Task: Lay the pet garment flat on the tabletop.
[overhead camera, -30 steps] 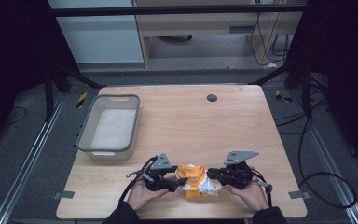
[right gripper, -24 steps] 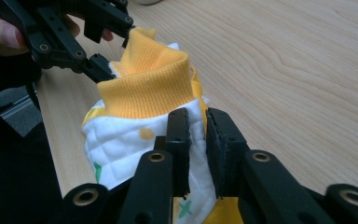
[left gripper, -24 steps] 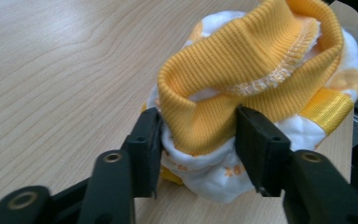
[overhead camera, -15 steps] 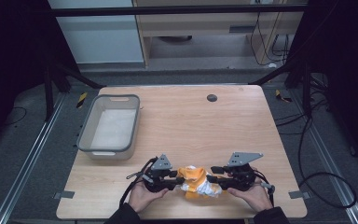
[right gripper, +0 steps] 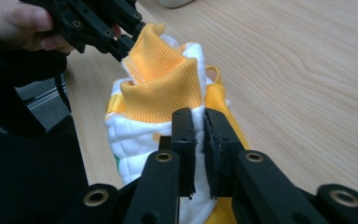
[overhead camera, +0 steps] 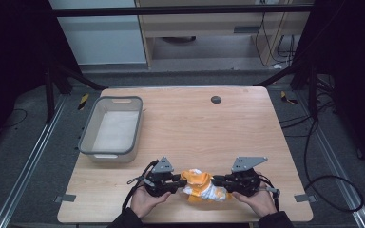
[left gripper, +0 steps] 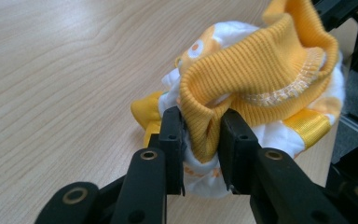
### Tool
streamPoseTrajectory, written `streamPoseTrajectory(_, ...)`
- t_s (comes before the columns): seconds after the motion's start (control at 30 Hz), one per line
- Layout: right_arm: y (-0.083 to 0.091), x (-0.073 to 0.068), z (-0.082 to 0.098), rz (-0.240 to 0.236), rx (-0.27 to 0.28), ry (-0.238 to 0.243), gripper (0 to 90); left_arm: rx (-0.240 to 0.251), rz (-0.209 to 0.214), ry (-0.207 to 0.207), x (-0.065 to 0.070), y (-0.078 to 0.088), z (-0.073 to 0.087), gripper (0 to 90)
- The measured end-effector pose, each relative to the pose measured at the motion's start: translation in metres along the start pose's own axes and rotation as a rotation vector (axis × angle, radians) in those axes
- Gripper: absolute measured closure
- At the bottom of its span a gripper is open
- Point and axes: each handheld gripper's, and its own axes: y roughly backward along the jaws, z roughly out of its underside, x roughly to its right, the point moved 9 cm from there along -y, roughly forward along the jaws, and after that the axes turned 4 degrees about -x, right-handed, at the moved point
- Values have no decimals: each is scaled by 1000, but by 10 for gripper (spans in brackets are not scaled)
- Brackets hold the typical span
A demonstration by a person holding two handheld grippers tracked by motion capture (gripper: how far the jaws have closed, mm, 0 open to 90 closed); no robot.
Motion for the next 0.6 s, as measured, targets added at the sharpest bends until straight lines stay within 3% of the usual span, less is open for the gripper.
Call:
streamPoseTrajectory(0.1,3,0,-2,-10,12,-8,849,10,1,-2,1,4,-2,728)
streamPoseTrajectory(0.27,13,0,-12,-1,77,-8,852,40,-11,-9,3,12,-8,727)
streamPoseTrajectory(0.33,14,0,-13,5,85,-9,853,60,-32,-15,2,17,-11,727)
streamPoseTrajectory(0.6,23,3,-28,56,166,-24,855,108,-65,-22,3,32,-25,731)
